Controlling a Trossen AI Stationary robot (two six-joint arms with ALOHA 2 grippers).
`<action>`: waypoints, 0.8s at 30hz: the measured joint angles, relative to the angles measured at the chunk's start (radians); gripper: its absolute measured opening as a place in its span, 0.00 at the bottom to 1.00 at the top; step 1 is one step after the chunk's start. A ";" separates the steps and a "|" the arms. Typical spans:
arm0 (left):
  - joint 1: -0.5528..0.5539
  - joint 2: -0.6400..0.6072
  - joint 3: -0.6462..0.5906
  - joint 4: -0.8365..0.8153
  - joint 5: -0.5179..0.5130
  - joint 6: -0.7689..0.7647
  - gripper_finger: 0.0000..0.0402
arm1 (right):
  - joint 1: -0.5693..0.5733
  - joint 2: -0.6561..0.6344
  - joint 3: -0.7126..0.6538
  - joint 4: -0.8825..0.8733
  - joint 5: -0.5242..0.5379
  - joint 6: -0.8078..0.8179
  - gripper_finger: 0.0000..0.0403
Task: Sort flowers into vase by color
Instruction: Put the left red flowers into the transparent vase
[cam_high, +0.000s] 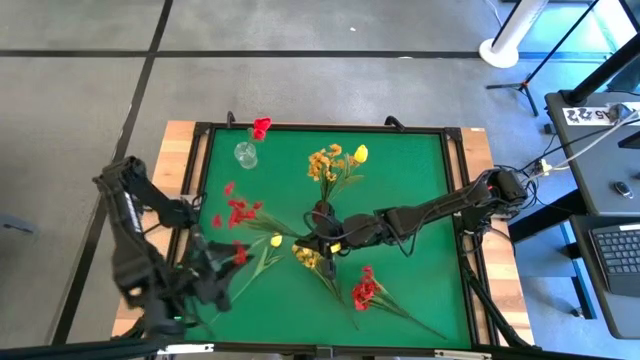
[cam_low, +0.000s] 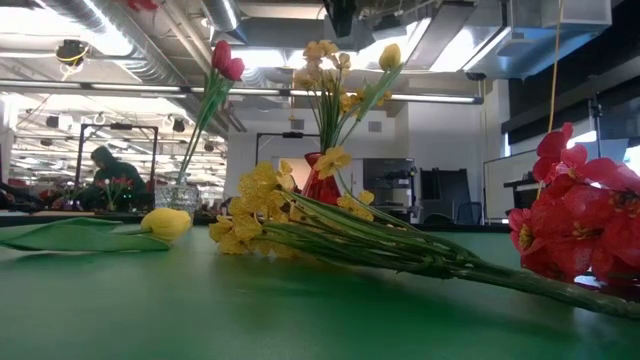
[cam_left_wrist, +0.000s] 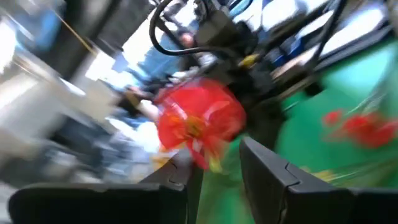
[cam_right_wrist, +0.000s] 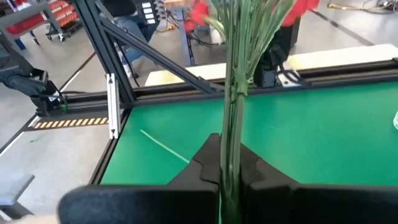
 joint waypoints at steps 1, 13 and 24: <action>-0.020 -0.011 0.002 -0.002 0.018 -0.060 0.26 | 0.000 -0.002 0.000 0.002 0.000 -0.004 0.01; -0.199 -0.112 -0.269 -0.012 0.005 -0.672 0.28 | -0.009 -0.013 0.000 0.058 0.024 -0.054 0.00; -0.192 -0.222 -0.669 -0.011 -0.128 -1.342 0.28 | -0.047 -0.013 0.000 0.122 -0.038 -0.051 0.00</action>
